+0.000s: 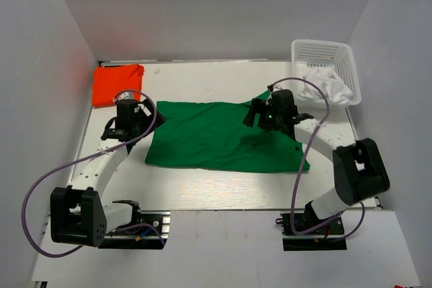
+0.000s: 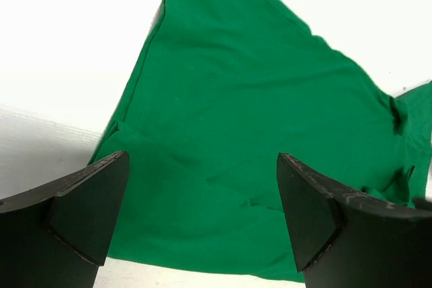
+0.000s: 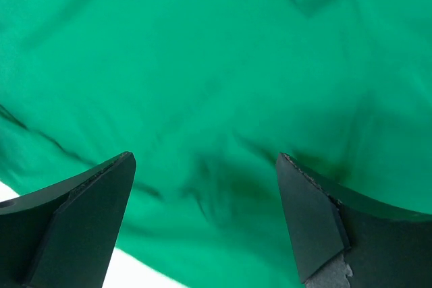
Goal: Fold and stack the t-shirts
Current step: Grap the side of the flattened tshirt furthest away from the robot with both arms
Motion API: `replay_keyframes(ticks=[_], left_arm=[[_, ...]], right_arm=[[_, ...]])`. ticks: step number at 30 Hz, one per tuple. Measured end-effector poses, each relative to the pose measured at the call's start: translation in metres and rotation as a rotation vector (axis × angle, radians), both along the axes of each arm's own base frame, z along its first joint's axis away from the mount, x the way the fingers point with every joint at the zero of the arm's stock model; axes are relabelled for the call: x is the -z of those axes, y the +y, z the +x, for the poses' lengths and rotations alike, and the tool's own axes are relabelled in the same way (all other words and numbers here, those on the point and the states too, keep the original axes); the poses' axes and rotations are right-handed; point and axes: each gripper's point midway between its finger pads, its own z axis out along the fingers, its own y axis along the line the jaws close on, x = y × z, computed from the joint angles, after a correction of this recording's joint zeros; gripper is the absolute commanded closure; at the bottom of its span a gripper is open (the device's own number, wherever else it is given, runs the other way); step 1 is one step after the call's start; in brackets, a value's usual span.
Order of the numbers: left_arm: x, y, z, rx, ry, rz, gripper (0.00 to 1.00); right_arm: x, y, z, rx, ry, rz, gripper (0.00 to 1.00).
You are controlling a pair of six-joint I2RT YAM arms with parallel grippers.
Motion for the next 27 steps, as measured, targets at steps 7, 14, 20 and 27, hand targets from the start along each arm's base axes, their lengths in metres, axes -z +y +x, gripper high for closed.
replay_keyframes(ticks=[7,14,20,27], left_arm=[[0.017,-0.005,0.000,0.025,0.053,-0.010,0.00],[0.017,-0.008,0.001,0.044,0.048,-0.018,0.00],[0.016,-0.008,0.002,0.046,0.044,-0.015,0.00],[0.016,-0.007,0.002,0.042,0.043,-0.012,0.00]], right_arm=[[0.035,-0.033,-0.055,0.032,0.106,-0.075,0.10],[0.058,-0.027,-0.051,0.020,0.164,-0.068,0.10],[0.055,-0.010,-0.029,0.000,0.140,-0.015,0.10],[0.051,0.000,-0.004,0.024,0.151,-0.005,0.10]])
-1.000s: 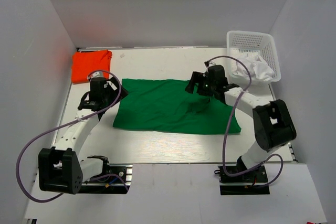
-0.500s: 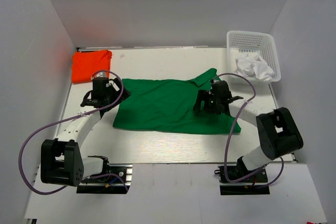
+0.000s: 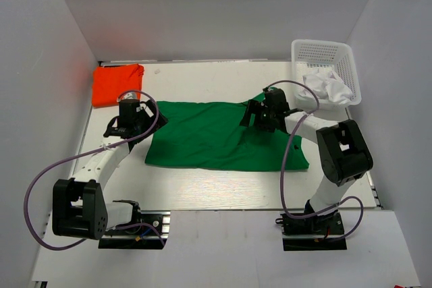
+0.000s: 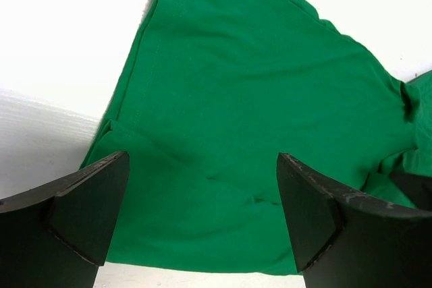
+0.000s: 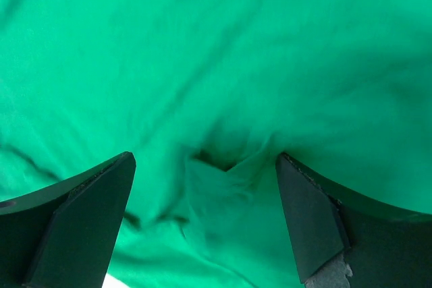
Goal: Fold and stack the t-shirts
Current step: Grap the side of the flattened tshirt furthest away from the robot with both arms
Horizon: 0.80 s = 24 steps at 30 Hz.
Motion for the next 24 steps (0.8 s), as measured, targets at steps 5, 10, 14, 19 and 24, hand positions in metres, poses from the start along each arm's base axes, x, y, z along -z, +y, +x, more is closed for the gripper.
replay_keyframes(ticks=[5,10,14,19,24], left_arm=[[0.001,0.001,0.000,-0.003,0.003,0.004,0.00],[0.010,0.003,0.004,-0.014,0.032,0.017,0.00],[0.013,0.004,0.023,-0.022,0.051,0.038,0.00],[0.007,0.008,0.073,-0.045,0.044,0.084,0.00],[0.020,0.014,0.113,-0.064,0.060,0.141,0.02]], right_arm=[[-0.015,0.002,0.025,0.061,-0.009,-0.013,0.10],[-0.026,0.000,0.040,0.097,-0.028,-0.037,0.10],[-0.032,-0.011,0.052,0.150,-0.049,-0.098,0.10],[-0.055,-0.026,0.080,0.220,-0.117,-0.140,0.10],[-0.066,-0.044,0.109,0.268,-0.153,-0.173,0.10]])
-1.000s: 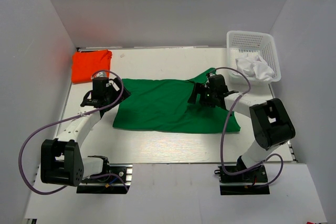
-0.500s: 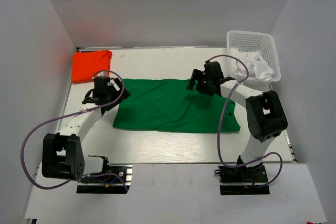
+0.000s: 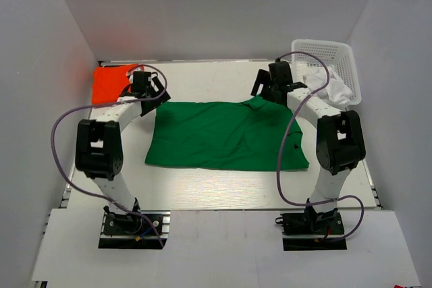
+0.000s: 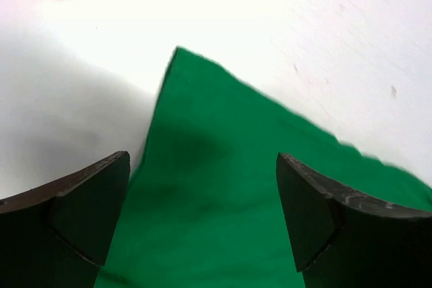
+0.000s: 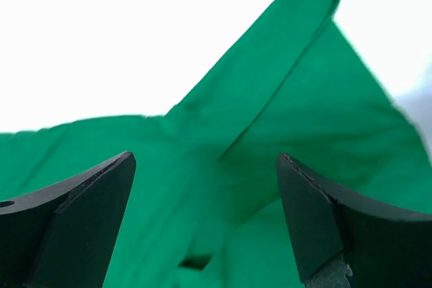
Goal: Fold and stack the t-shirts
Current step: Grap the side of the flattened tshirt furthest away from the robot with both arms
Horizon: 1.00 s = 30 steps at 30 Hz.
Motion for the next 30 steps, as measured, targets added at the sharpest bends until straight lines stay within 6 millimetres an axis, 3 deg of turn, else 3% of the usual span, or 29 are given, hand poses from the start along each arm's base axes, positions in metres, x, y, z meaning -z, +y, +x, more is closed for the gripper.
replay_keyframes(ticks=[8,12,17,20,22,30], left_arm=[[0.043,0.008,0.048,-0.033,0.078,0.076,0.14],[0.061,0.010,0.054,-0.042,0.127,0.092,0.24],[0.063,0.010,0.056,-0.045,0.134,0.095,0.40],[0.066,0.010,0.058,-0.048,0.134,0.091,0.64],[0.067,0.008,0.061,-0.047,0.131,0.082,0.97],[0.069,0.001,0.064,-0.018,0.125,0.049,1.00]], right_arm=[[0.011,-0.018,0.019,0.011,0.023,-0.049,0.10],[0.012,-0.022,0.034,0.008,0.023,-0.075,0.10],[0.018,-0.029,0.050,0.012,0.031,-0.095,0.10],[0.029,-0.033,0.056,0.015,0.050,-0.104,0.10],[0.039,-0.035,0.062,0.016,0.065,-0.111,0.10],[0.070,-0.042,0.083,0.068,0.113,-0.122,0.10]])
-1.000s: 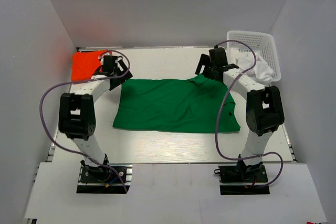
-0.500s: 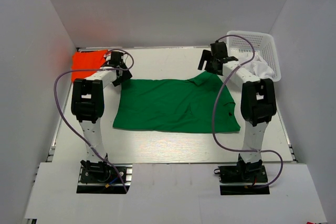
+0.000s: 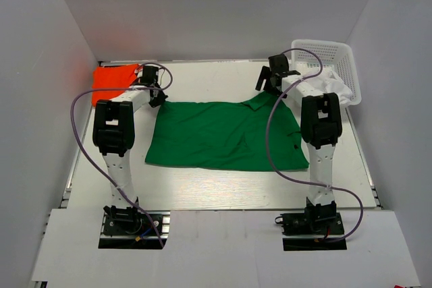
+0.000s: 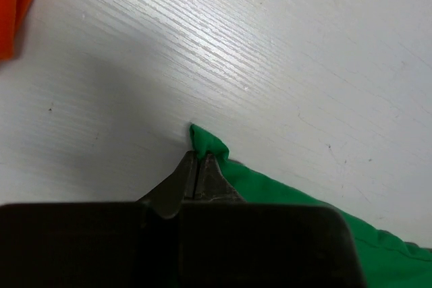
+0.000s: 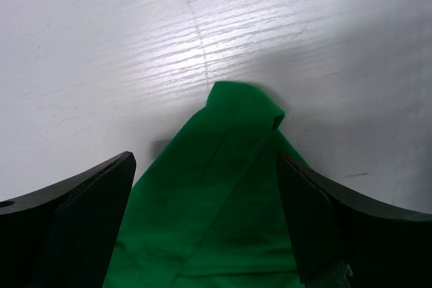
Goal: Fold and stack the t-shirts
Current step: Grap the side of the flattened tshirt furthest away from the robot with both arms
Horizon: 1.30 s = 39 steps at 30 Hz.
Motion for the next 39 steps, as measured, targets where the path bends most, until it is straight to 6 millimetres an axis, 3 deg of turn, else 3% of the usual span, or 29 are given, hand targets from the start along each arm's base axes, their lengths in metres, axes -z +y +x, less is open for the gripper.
replay_keyframes(ticks=[12,19,29,33,34,35,39], left_arm=[[0.000,-0.001,0.003,0.004,-0.038,-0.006,1.00],[0.000,-0.001,0.004,0.013,-0.047,-0.002,1.00],[0.000,-0.001,0.004,0.015,-0.047,0.000,1.00],[0.000,-0.001,0.004,0.015,-0.047,0.000,1.00],[0.000,-0.001,0.004,0.015,-0.047,0.000,1.00],[0.000,-0.001,0.004,0.015,-0.047,0.000,1.00],[0.000,-0.001,0.004,0.015,-0.047,0.001,1.00]], right_arm=[[0.009,-0.009,0.014,0.078,-0.022,-0.015,0.10],[0.007,-0.009,0.031,0.086,-0.079,0.007,0.20],[-0.001,0.003,0.045,0.046,-0.146,0.084,0.25],[-0.003,0.005,0.047,0.042,-0.156,0.097,0.46],[-0.003,0.006,0.048,0.041,-0.159,0.102,0.54],[-0.004,0.007,0.049,0.042,-0.162,0.109,0.67],[-0.005,0.009,0.049,0.041,-0.164,0.119,0.79]])
